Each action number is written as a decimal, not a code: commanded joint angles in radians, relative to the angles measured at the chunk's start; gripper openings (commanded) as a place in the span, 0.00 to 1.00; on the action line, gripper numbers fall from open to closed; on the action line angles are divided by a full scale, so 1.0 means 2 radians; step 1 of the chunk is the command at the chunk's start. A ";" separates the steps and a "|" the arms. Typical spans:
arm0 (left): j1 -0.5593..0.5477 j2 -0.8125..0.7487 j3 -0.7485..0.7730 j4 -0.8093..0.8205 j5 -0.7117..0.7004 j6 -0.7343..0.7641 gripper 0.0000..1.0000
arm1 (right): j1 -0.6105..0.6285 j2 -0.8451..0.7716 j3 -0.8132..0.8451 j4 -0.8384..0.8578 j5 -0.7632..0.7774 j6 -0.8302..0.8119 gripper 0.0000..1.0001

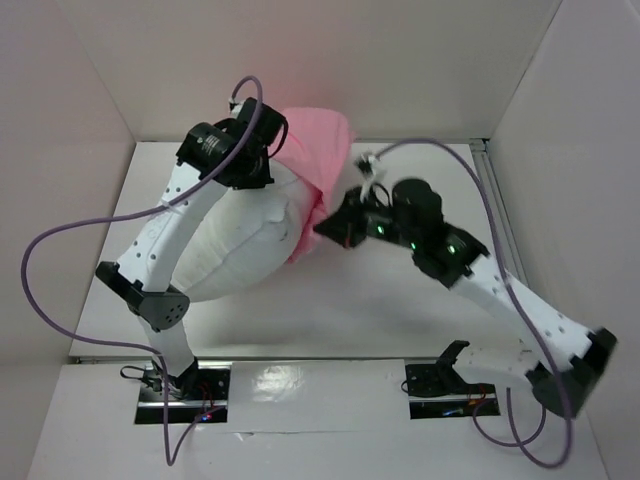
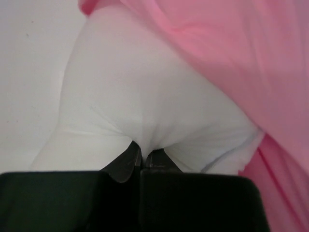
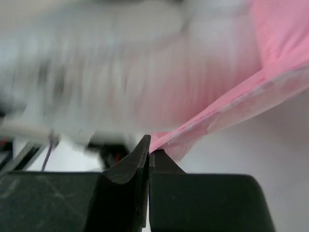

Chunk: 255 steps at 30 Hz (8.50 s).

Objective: Put the pillow into the pillowcase

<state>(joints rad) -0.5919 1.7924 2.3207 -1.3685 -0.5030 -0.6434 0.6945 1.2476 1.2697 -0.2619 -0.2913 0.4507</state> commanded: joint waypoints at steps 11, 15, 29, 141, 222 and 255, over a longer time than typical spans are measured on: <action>-0.123 0.023 -0.123 0.114 -0.030 -0.120 0.00 | 0.105 -0.145 -0.225 -0.172 0.038 0.065 0.00; -0.166 0.042 -0.123 0.129 -0.004 -0.097 0.02 | 0.094 -0.145 -0.194 -0.228 0.075 0.059 0.44; 0.032 -0.112 -0.238 0.195 0.079 0.010 0.80 | 0.080 -0.052 0.026 -0.324 0.236 0.042 0.85; 0.027 -0.540 -0.828 0.510 0.521 -0.097 0.27 | 0.071 0.341 0.282 -0.140 0.322 0.064 0.17; -0.117 -0.155 -0.255 0.163 0.151 0.091 0.70 | 0.009 -0.072 -0.159 -0.084 0.203 0.178 0.91; -0.136 0.073 -0.031 0.222 0.080 0.139 0.00 | -0.096 -0.012 -0.216 0.165 0.067 0.208 0.00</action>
<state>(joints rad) -0.8520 2.1361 2.2478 -1.0447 -0.6174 -0.3698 0.5079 1.1782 0.6617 -0.1162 -0.1860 0.9287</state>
